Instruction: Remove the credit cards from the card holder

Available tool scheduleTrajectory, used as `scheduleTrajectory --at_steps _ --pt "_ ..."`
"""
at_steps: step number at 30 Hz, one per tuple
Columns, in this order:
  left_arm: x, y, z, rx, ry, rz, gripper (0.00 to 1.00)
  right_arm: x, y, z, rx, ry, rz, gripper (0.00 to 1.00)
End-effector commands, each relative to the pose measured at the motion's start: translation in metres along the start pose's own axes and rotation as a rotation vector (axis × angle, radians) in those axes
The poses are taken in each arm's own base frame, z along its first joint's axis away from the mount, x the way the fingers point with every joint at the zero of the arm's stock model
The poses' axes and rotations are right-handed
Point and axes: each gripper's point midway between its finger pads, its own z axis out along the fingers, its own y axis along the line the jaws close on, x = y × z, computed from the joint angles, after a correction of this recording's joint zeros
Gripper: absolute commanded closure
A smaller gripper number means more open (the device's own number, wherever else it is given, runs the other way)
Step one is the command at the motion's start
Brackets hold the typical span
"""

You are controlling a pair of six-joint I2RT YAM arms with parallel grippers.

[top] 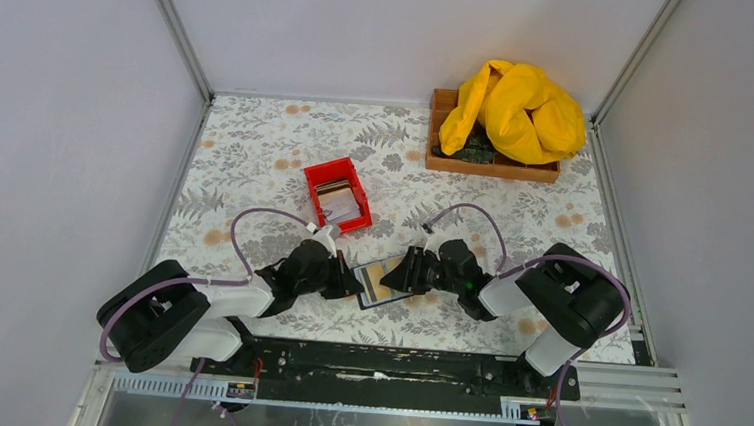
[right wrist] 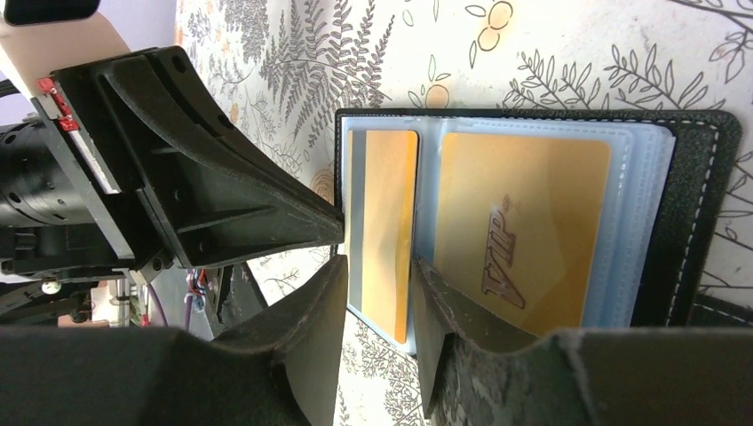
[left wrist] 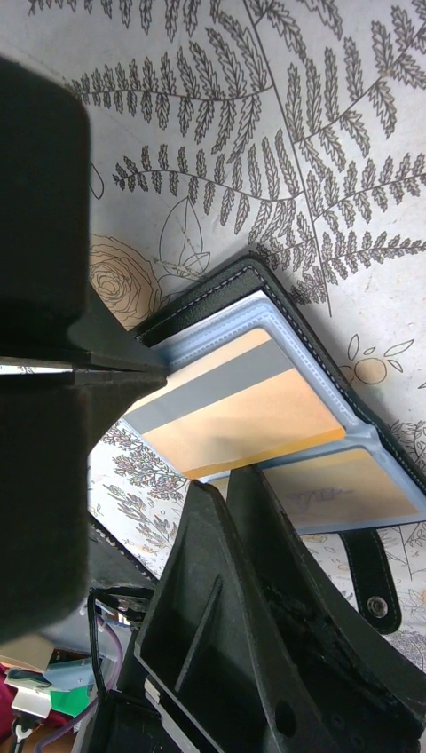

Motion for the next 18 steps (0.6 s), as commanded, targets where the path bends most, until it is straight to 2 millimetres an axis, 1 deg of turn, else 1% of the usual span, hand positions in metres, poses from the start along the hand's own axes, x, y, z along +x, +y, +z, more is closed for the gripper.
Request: scheduleTrajectory --at_steps 1,6,8,14,18 --pt "0.013 0.015 0.001 -0.053 0.044 0.009 1.00 -0.002 0.036 -0.004 -0.160 -0.001 0.009 0.61" --pt "0.016 0.016 0.004 -0.048 0.056 0.005 1.00 -0.005 0.050 -0.006 -0.217 -0.006 0.021 0.61" --pt "0.017 0.017 0.004 -0.047 0.057 0.004 1.00 -0.001 0.046 -0.003 -0.215 0.008 0.040 0.61" --pt "0.018 0.019 0.004 -0.053 0.057 0.008 1.00 0.002 0.049 -0.004 -0.246 0.014 0.067 0.61" --pt "0.019 0.020 0.004 -0.054 0.059 0.006 1.00 0.005 0.052 -0.008 -0.272 0.023 0.080 0.61"
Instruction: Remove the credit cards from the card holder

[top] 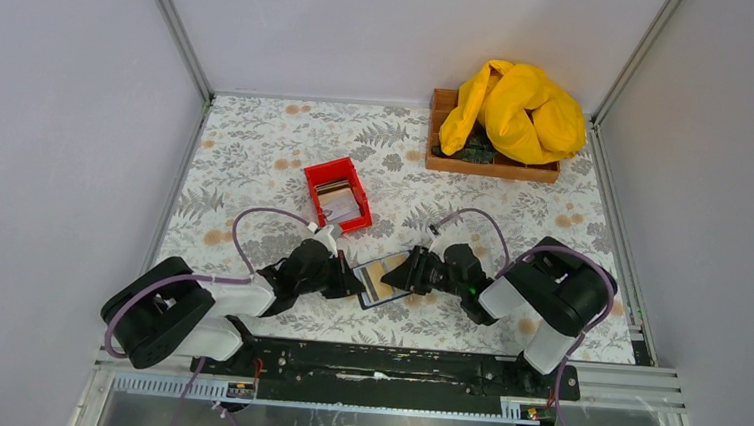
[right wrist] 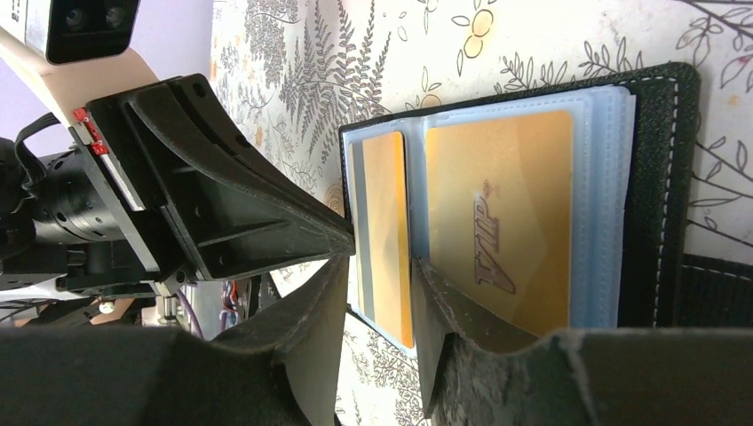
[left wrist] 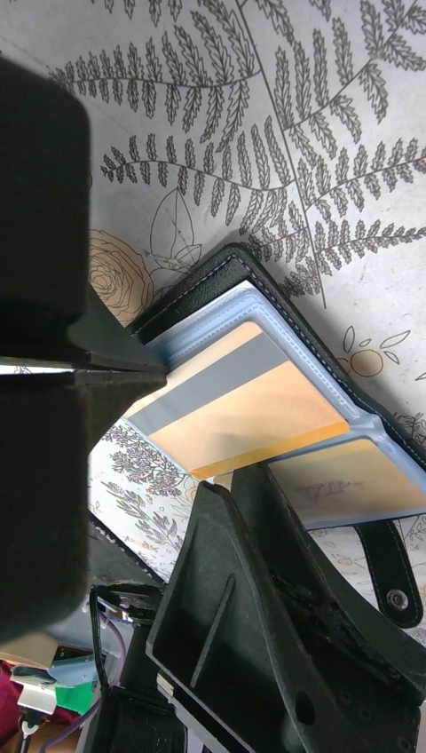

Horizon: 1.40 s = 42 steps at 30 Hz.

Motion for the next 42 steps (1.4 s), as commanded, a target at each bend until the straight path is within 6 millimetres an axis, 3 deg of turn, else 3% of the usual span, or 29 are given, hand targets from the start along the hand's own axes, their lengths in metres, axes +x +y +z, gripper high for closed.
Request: scheduleTrajectory --at_steps 1,19,25,32,42 --pt "0.018 0.022 0.001 -0.069 0.055 0.005 1.00 0.014 0.052 -0.007 -0.227 0.084 -0.007 0.61" --pt "0.015 0.017 0.005 -0.063 0.058 0.012 1.00 0.026 0.063 -0.007 -0.237 0.129 -0.060 0.58" --pt "0.014 0.016 0.005 -0.059 0.058 0.011 1.00 0.033 0.066 -0.002 -0.238 0.150 -0.072 0.46" --pt "0.015 0.017 0.006 -0.062 0.062 0.013 1.00 0.028 0.082 -0.008 -0.294 0.128 -0.068 0.54" --pt "0.017 0.018 0.007 -0.063 0.066 0.012 1.00 0.026 0.111 -0.024 -0.430 0.126 -0.016 0.56"
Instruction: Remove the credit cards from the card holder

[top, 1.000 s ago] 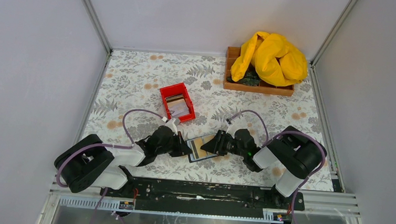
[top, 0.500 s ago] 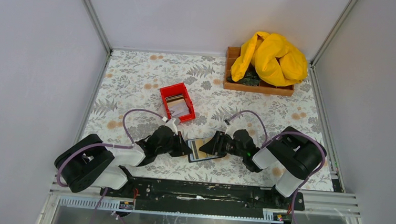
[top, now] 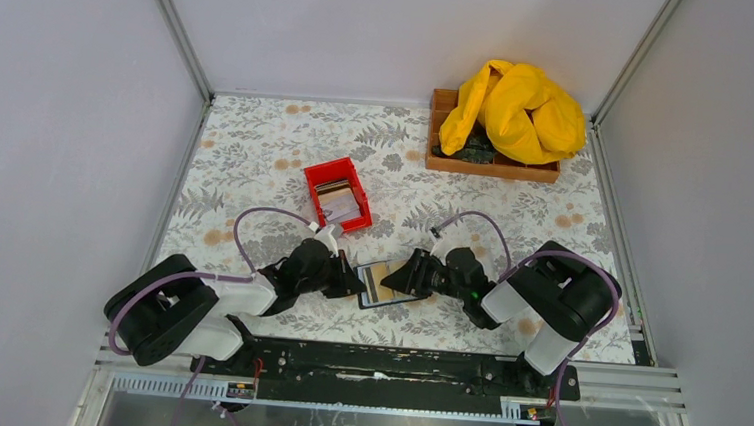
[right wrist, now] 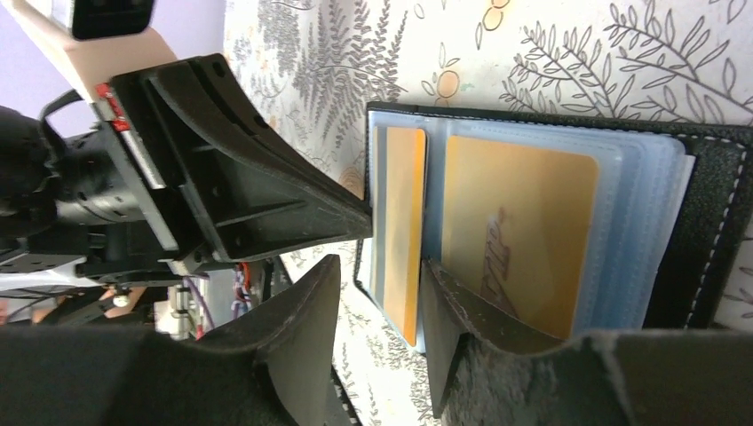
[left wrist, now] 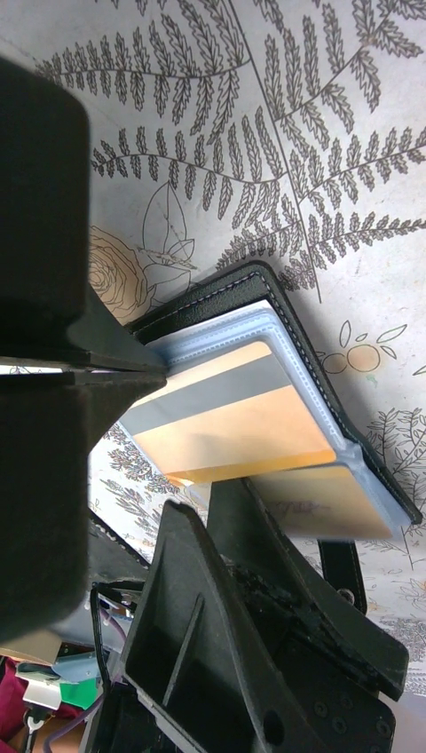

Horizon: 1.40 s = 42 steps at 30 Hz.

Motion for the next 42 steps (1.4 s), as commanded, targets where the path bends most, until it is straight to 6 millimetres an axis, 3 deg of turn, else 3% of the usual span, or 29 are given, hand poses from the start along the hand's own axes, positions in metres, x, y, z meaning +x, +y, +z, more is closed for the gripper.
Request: scheduleTrajectory --at_steps 1,7,16,23,29,42 --pt "0.016 0.019 0.004 -0.070 0.059 0.012 1.00 0.020 0.107 -0.018 -0.425 0.122 -0.026 0.56" --pt "0.016 0.017 0.006 -0.060 0.062 0.007 1.00 0.023 0.105 -0.019 -0.432 0.126 -0.013 0.56" --pt "0.014 0.015 0.006 -0.064 0.062 0.016 1.00 0.032 0.059 -0.006 -0.233 0.137 -0.062 0.56" --pt "0.013 0.014 0.006 -0.063 0.061 0.016 1.00 0.019 0.038 -0.010 -0.049 0.093 -0.166 0.56" --pt "0.013 0.012 0.008 -0.052 0.061 0.012 1.00 0.007 0.035 -0.015 0.026 0.071 -0.228 0.57" --pt "0.018 0.015 0.008 -0.052 0.072 0.003 1.00 0.006 0.029 0.000 0.018 0.061 -0.198 0.57"
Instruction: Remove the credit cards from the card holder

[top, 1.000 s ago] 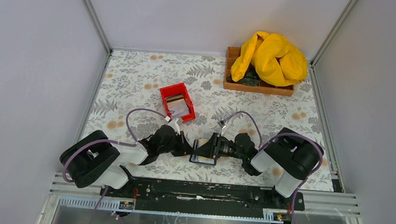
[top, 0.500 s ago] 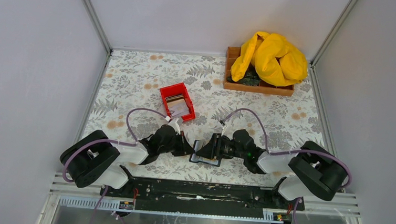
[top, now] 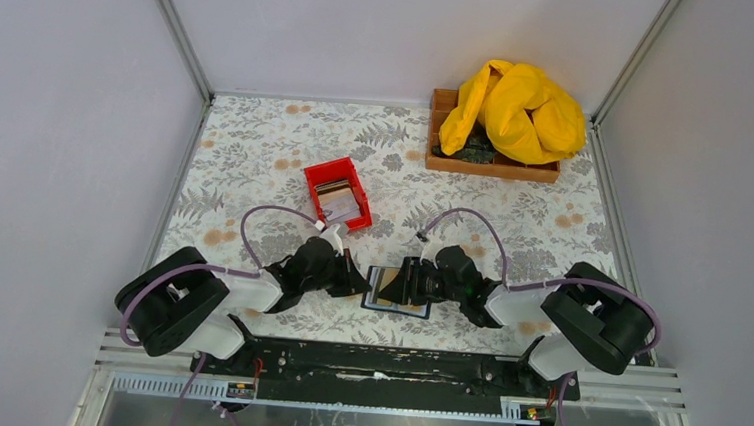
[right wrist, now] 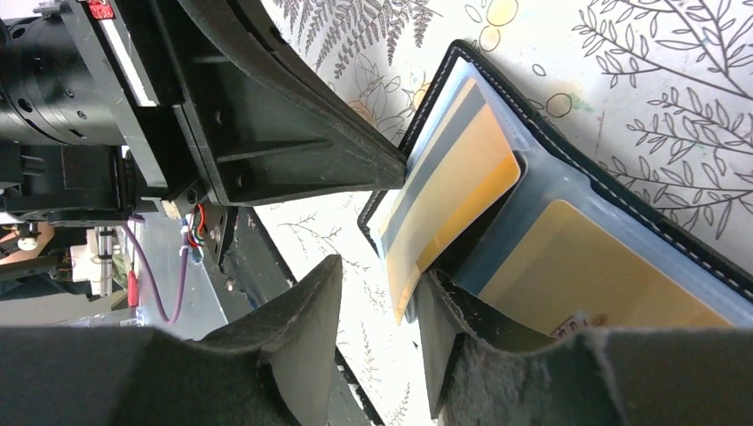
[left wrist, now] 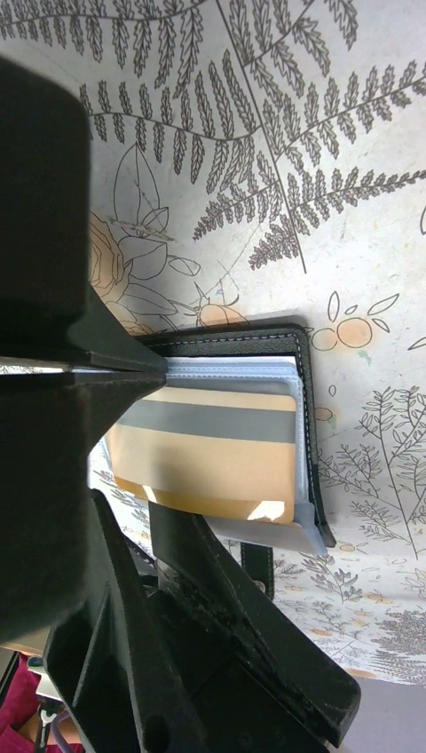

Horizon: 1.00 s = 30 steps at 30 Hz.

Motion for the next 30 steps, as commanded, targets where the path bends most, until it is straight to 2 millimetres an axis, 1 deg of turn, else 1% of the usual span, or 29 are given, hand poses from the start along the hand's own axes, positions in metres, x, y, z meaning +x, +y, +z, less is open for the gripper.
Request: scheduleTrajectory --at_steps 1,8,12,15,17,20,23,26,30 --pt "0.019 0.023 0.000 -0.074 0.059 -0.003 1.00 -0.022 0.017 0.010 -0.047 -0.066 -0.044 0.57" --pt "0.020 0.020 0.004 -0.054 0.065 -0.016 1.00 -0.033 0.025 0.017 -0.088 -0.086 -0.043 0.57" --pt "0.020 0.019 0.005 -0.052 0.071 -0.014 1.00 -0.029 0.027 0.025 -0.122 -0.065 -0.018 0.57" --pt "0.020 0.021 0.006 -0.060 0.070 -0.011 1.00 -0.022 0.025 0.030 -0.145 -0.045 0.004 0.57" --pt "0.020 0.022 0.006 -0.066 0.069 -0.010 1.00 -0.020 0.025 0.031 -0.156 -0.043 0.009 0.57" --pt "0.020 0.023 0.006 -0.072 0.067 -0.013 1.00 -0.020 0.024 0.027 -0.157 -0.043 0.007 0.57" --pt "0.020 0.024 0.006 -0.079 0.067 -0.016 1.00 -0.027 0.026 0.017 -0.156 -0.061 0.003 0.57" --pt "0.019 0.027 0.007 -0.095 0.065 -0.017 1.00 -0.035 0.021 0.007 -0.164 -0.075 0.022 0.57" --pt "0.016 0.029 0.008 -0.107 0.052 -0.022 1.00 -0.038 0.013 -0.004 -0.168 -0.080 0.043 0.57"
